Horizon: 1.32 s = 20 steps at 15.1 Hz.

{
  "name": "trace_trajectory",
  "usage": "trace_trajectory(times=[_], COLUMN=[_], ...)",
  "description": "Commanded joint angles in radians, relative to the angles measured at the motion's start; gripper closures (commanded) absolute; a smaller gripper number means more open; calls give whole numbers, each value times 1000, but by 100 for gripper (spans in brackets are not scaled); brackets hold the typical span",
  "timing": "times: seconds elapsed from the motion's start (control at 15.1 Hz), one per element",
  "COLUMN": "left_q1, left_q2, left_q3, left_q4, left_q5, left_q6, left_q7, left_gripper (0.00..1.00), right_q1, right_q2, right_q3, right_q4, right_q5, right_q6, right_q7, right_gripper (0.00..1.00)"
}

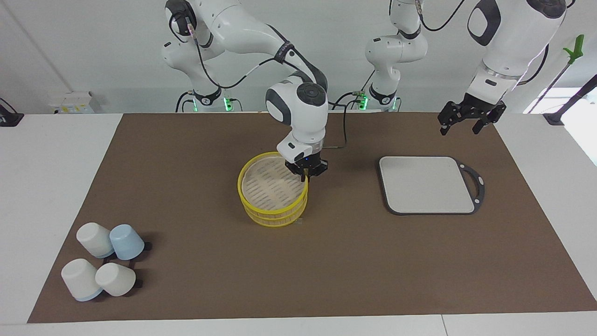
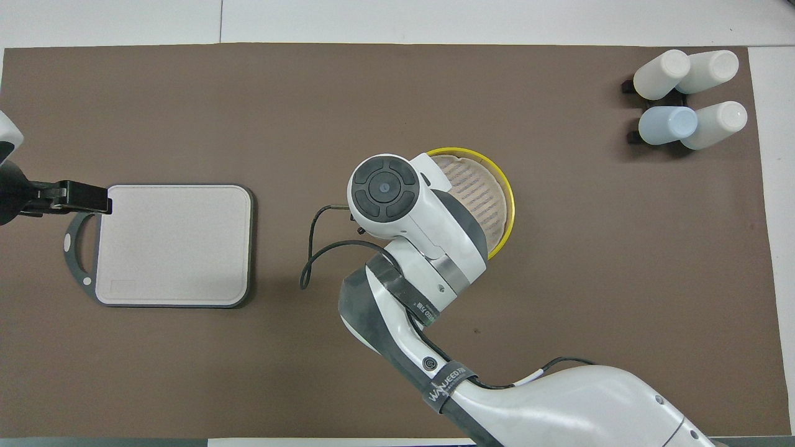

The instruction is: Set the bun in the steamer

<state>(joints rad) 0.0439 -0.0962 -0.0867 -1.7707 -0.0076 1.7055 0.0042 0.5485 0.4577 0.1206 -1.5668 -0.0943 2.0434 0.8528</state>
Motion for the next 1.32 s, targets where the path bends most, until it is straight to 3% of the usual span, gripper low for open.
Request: trace_trajectory(times=[0.0, 0.26, 0.33, 0.4, 0.46, 0.53, 0.79, 1.26], left_q1=[4, 4, 4, 4, 4, 4, 4, 4], left_q2=[-31, -31, -31, -31, -33, -31, -31, -31], left_q3=[1, 1, 1, 1, 1, 1, 1, 1], left_q4=[-30, -30, -30, -30, -30, -30, -30, -30], left_q5=[-18, -18, -18, -18, -18, -18, -18, -18], left_q6=[-6, -4, -4, -4, -4, -4, -4, -6], left_q7=[19, 17, 19, 17, 17, 17, 17, 17], left_gripper=[0, 0, 0, 0, 0, 0, 0, 0], right_q1=[10, 8, 4, 2, -1, -5, -94, -353], right_q2=[-11, -11, -11, -11, -10, -10, -66, -315], right_q3=[1, 1, 1, 1, 1, 1, -1, -1], right_q4=[-25, -27, -25, -24, -19, -12, 25, 24], right_q5=[-13, -13, -13, -13, -13, -13, 2, 8], right_q6=[24, 26, 26, 27, 26, 21, -20, -360], right_q7=[40, 37, 29, 28, 28, 28, -44, -392], right_gripper=[83, 80, 66, 37, 15, 2, 0, 0])
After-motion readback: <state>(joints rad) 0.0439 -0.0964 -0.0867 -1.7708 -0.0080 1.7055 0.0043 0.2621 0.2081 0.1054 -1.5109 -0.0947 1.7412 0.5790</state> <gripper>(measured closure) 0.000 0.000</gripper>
